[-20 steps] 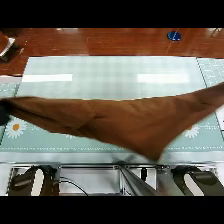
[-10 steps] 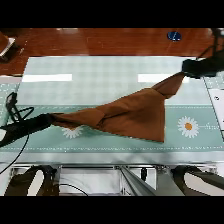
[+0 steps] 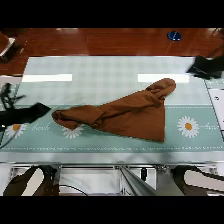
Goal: Fold the shirts.
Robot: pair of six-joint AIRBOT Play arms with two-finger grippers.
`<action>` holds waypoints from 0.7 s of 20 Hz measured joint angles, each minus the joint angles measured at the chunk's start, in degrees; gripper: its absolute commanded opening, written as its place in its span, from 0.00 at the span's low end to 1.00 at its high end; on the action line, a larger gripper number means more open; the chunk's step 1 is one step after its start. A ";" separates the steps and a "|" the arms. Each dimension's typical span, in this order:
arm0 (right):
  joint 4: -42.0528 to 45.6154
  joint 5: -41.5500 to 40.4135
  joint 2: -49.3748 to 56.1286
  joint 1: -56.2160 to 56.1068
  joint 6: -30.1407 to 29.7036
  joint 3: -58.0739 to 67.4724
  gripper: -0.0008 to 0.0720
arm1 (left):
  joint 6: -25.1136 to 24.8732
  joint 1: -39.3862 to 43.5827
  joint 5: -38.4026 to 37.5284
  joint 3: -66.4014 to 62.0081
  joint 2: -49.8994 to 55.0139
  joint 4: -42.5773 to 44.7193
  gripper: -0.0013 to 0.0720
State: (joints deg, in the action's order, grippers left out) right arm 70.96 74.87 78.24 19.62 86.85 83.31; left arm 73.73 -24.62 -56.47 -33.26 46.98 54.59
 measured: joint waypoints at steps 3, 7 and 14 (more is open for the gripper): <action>0.33 -2.62 -7.98 8.44 -0.39 -12.39 0.57 | 0.22 -4.17 -4.79 -0.92 0.04 -6.08 0.71; -3.72 -8.00 -16.61 13.60 -3.98 -32.30 0.57 | -3.23 -0.04 -10.40 2.08 4.68 -15.78 0.71; -9.16 -11.32 -20.33 13.92 -8.28 -46.69 0.57 | -4.87 12.39 -6.69 1.51 20.13 -20.76 0.71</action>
State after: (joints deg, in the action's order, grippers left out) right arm 61.80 63.55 57.91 33.54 78.56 36.62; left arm 68.86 -12.23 -63.16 -31.75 67.11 33.82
